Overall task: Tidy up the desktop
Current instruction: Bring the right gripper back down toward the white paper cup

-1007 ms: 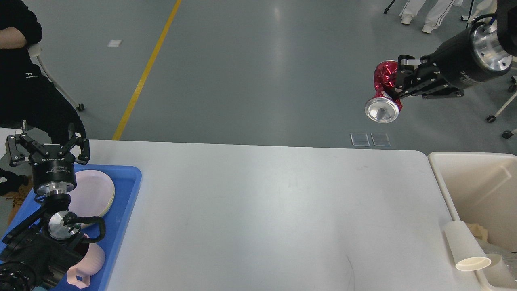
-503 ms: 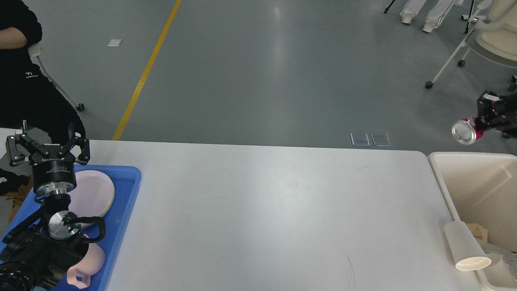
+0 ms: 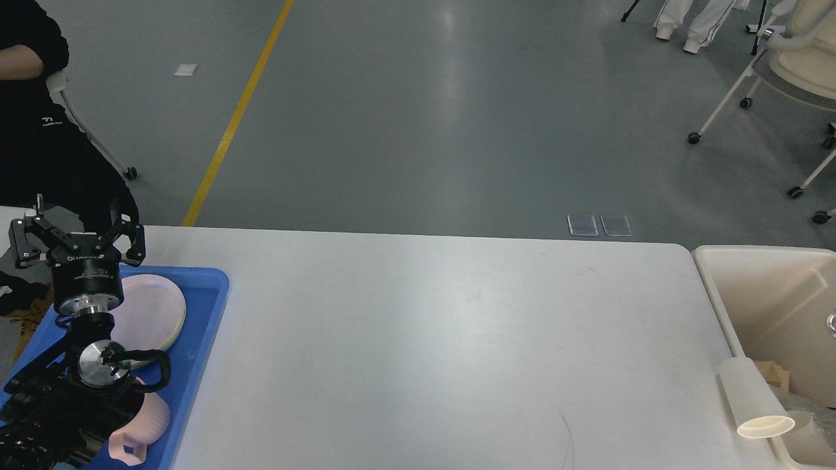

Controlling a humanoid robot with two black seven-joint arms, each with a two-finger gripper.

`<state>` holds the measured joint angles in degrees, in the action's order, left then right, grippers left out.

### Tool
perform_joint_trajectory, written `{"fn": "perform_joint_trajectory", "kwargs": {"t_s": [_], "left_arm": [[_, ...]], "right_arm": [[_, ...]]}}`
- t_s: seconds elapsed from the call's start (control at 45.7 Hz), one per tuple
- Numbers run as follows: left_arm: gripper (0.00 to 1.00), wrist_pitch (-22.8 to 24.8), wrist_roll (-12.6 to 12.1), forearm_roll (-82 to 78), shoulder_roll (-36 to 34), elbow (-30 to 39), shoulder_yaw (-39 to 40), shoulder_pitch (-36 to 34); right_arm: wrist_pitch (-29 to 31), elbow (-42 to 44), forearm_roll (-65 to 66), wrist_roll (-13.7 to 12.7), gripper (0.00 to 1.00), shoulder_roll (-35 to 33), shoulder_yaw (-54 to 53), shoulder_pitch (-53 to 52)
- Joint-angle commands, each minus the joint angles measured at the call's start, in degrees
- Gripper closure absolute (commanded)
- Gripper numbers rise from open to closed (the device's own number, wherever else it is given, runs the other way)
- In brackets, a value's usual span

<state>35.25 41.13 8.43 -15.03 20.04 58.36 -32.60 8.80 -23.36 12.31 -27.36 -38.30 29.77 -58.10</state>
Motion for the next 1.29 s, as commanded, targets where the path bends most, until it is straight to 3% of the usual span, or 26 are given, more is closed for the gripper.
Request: {"fn": "perform_joint_trajectory", "kwargs": {"t_s": [0.0,0.175,0.372,0.547,0.766,0.875,1.094,1.269], "left_arm": [[0.04,0.0,0.0,0.01,0.0,0.0,0.0,0.0],[0.04,0.0,0.0,0.09,0.0,0.0,0.0,0.0],[0.04,0.0,0.0,0.01,0.0,0.0,0.0,0.0],[0.04,0.0,0.0,0.09,0.0,0.0,0.0,0.0],[0.04,0.0,0.0,0.01,0.0,0.0,0.0,0.0],[0.04,0.0,0.0,0.01,0.0,0.0,0.0,0.0],[0.04,0.0,0.0,0.01,0.0,0.0,0.0,0.08],[0.04,0.0,0.0,0.01,0.0,0.0,0.0,0.0]], "right_arm": [[-5.2,1.92,-0.01,0.03,0.0,2.79,0.29,3.95],[-5.29,1.48,-0.01,0.03,0.0,4.11,0.29,2.21],[-2.57,-5.45,0.52,0.03,0.0,5.34,2.74,-12.46],[10.34,-17.23,0.26,0.03,0.0,6.22,12.85,-31.97],[30.02,-25.59,0.17,0.03,0.0,8.41,13.65,-47.1],[36.36,-29.36,0.17,0.03,0.0,9.03,13.47,-52.37],[38.22,-37.36,0.34,0.29,0.0,9.47,12.77,-63.54],[36.81,-37.28,1.4,0.29,0.0,10.62,12.41,-61.27]]}}
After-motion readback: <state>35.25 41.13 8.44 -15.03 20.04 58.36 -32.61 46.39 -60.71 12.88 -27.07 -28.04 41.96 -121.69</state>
